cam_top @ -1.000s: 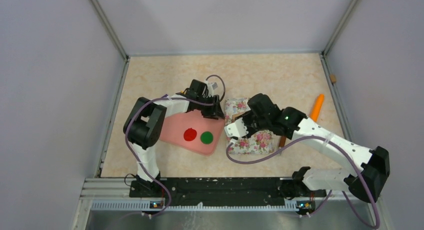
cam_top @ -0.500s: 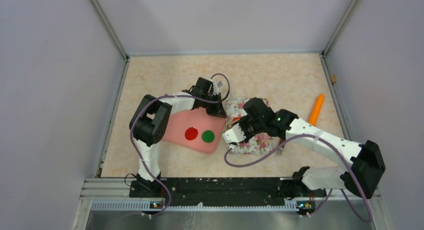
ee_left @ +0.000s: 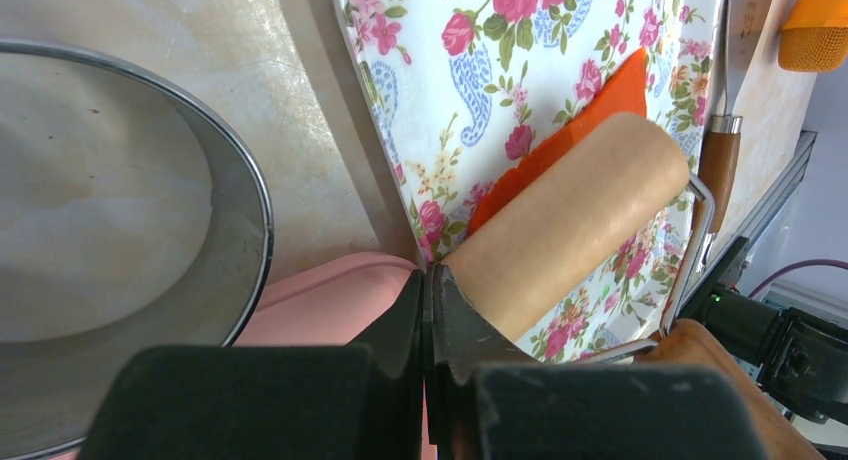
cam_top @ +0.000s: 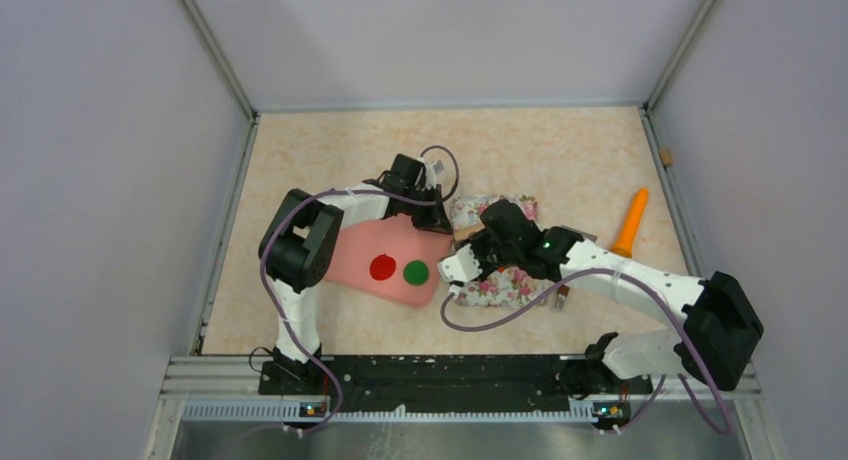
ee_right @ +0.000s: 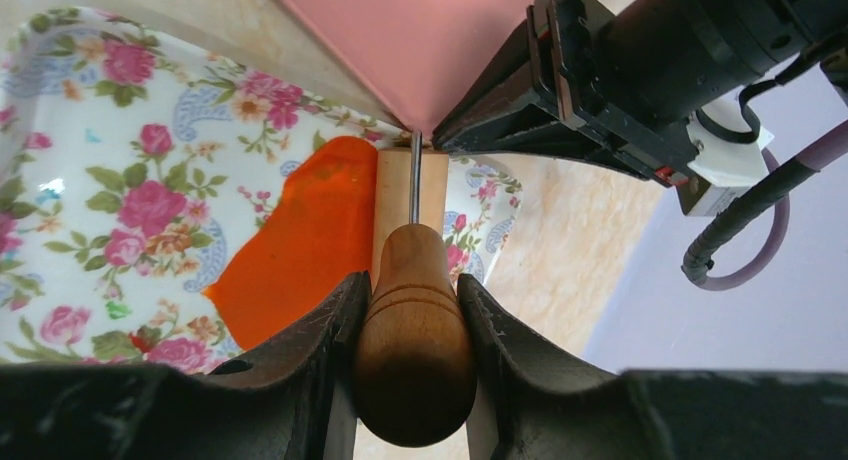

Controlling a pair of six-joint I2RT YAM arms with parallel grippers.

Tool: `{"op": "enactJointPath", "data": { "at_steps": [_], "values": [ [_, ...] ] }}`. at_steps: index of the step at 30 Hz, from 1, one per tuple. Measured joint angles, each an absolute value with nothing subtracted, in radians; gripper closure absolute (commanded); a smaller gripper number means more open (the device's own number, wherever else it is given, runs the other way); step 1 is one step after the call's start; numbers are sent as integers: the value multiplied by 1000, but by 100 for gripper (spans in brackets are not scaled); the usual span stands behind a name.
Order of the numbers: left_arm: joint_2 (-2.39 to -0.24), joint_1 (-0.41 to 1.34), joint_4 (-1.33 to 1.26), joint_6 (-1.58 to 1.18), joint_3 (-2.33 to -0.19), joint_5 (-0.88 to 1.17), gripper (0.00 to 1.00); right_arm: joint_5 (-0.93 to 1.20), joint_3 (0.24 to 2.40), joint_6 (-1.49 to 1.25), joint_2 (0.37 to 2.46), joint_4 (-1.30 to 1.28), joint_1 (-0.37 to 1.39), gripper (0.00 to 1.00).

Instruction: Roll out the dumpling wrappers from the dough

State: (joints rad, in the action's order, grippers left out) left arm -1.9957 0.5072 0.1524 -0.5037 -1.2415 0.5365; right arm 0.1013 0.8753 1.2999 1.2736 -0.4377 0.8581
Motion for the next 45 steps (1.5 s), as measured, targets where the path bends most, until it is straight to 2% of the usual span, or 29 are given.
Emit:
{"op": "enactJointPath", "data": {
  "at_steps": [13, 28, 45],
  "values": [
    [-1994, 496, 134, -505, -1228, 519, 100, 19, 864, 1245, 1324, -333, 849, 100],
    [-2000, 483, 134, -548, -1229, 529, 100, 78, 924, 1183, 1259, -585, 956, 100],
    [-2006, 477, 136, -551, -1233, 537, 100, 102, 888, 1071, 1136, -724, 1007, 100]
  ]
}}
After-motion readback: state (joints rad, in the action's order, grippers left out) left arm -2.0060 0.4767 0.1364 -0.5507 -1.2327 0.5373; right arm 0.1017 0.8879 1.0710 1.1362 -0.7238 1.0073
